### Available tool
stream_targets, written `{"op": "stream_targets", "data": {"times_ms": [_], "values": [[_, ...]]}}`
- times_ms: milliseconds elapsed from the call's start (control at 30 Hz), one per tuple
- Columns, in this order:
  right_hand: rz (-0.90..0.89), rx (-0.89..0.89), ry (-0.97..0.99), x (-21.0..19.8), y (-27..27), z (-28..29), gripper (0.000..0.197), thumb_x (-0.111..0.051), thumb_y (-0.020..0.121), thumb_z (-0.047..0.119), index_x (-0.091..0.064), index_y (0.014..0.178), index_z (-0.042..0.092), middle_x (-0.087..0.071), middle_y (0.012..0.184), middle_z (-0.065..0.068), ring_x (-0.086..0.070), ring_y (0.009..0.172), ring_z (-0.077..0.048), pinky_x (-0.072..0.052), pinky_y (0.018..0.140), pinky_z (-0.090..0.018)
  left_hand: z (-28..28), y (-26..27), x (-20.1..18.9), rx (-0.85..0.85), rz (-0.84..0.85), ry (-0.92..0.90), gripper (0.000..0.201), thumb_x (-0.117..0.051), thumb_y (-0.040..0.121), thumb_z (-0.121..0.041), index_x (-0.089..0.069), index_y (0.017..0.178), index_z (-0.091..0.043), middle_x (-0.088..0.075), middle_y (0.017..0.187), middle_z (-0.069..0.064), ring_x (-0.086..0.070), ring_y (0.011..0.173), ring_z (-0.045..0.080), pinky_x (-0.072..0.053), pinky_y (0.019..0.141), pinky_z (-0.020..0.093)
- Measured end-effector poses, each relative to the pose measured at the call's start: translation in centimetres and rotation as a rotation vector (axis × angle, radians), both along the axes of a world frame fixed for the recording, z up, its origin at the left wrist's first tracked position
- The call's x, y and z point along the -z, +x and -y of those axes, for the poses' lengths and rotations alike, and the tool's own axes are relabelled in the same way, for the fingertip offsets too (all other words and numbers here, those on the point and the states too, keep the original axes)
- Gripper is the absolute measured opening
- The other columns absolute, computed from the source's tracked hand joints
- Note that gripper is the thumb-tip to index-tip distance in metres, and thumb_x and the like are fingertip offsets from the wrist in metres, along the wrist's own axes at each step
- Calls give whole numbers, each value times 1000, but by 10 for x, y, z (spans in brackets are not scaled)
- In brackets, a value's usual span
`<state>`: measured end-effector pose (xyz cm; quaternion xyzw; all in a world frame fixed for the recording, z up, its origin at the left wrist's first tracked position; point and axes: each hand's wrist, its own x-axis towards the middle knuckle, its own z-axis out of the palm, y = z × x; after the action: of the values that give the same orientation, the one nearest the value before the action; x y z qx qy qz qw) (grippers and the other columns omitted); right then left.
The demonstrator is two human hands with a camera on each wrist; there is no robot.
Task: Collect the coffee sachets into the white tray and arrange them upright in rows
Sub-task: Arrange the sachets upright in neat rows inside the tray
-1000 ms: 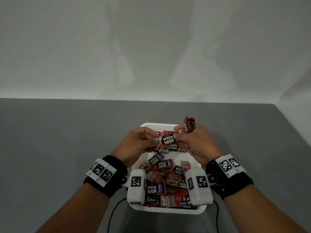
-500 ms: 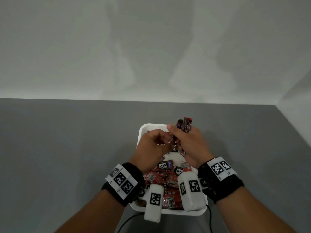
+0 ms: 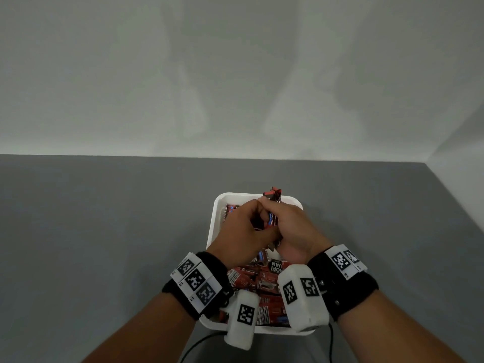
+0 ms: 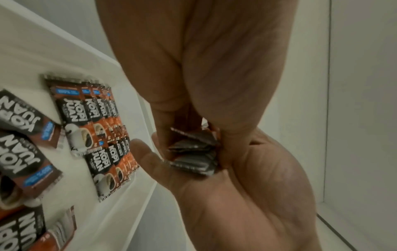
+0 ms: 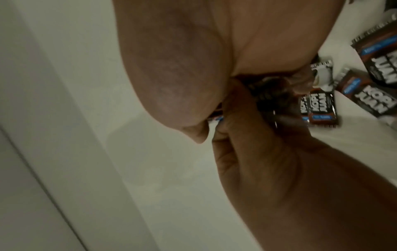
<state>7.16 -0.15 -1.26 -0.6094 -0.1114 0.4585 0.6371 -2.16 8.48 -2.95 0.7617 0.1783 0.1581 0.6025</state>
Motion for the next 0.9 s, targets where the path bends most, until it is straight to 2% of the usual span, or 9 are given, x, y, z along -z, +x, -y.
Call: {"op": "stream_targets", "data": {"times_ms": [100, 167, 233, 300, 367, 533, 733, 833, 900], "values": [[75, -79, 46, -5, 4, 7, 40, -62, 96, 46, -60, 110, 9, -67, 103, -10, -67, 88, -16, -52, 72, -29, -2, 1, -2, -62, 34, -221, 28, -74, 87, -7, -48, 80, 0, -60, 71, 18, -59, 62, 27, -54, 63, 42], [292, -146, 28, -8, 12, 19, 87, -79, 77, 57, -42, 148, 26, -56, 136, 1, -63, 113, -11, -56, 88, -31, -4, -1, -4, -60, 87, -484, 26, -68, 92, -1, -46, 83, 9, -56, 75, 23, -60, 59, 27, -52, 54, 34], [601, -309, -25, -14, 19, 31, 128, -94, 56, 53, -18, 159, 40, -35, 151, 20, -45, 138, -7, -49, 103, -27, -5, -4, -8, -7, 142, -738, 23, -67, 91, -1, -47, 90, 10, -54, 78, 22, -61, 59, 27, -53, 52, 32], [756, -475, -34, -21, 20, 33, 144, -100, 48, 42, -9, 161, 37, -27, 155, 24, -34, 143, 1, -45, 102, -15, -5, -6, -11, 42, 160, -847, 20, -66, 91, -5, -52, 100, 4, -60, 80, 20, -66, 68, 27, -57, 61, 35], [878, -524, -62, -22, 17, 30, 145, -102, 49, 38, -9, 161, 33, -29, 157, 18, -33, 142, 3, -42, 106, -15, -3, -6, -11, 70, 160, -897, 26, -65, 91, -10, -52, 111, 1, -63, 87, 20, -68, 74, 27, -59, 68, 36], [956, -494, -46, -17, 13, 25, 136, -98, 56, 30, -11, 159, 34, -37, 151, 13, -44, 135, -1, -47, 105, -23, 0, -6, -12, 34, 164, -938, 54, -64, 93, -19, -42, 122, 21, -57, 111, 30, -64, 91, 32, -58, 80, 37], [1050, -523, -56, -12, 12, 21, 135, -95, 56, 30, -9, 159, 38, -38, 150, 14, -42, 137, -4, -46, 110, -36, -1, -7, -16, 95, 132, -982, 40, -61, 97, -21, -56, 125, 7, -64, 115, 26, -69, 100, 32, -57, 90, 39], [1044, -567, -86, -9, 14, 24, 144, -99, 52, 38, -4, 160, 39, -32, 155, 16, -34, 142, -1, -42, 112, -29, -7, -8, -20, 126, 74, -992, 31, -55, 100, -2, -56, 130, 5, -66, 111, 26, -71, 95, 32, -61, 84, 40], [821, -476, -34, -11, 15, 27, 138, -99, 53, 42, -10, 159, 41, -39, 147, 20, -45, 133, 7, -49, 102, -21, -12, -9, -22, 56, 72, -981, 32, -53, 94, 6, -57, 126, 8, -67, 103, 25, -72, 86, 30, -63, 73, 38]]}}
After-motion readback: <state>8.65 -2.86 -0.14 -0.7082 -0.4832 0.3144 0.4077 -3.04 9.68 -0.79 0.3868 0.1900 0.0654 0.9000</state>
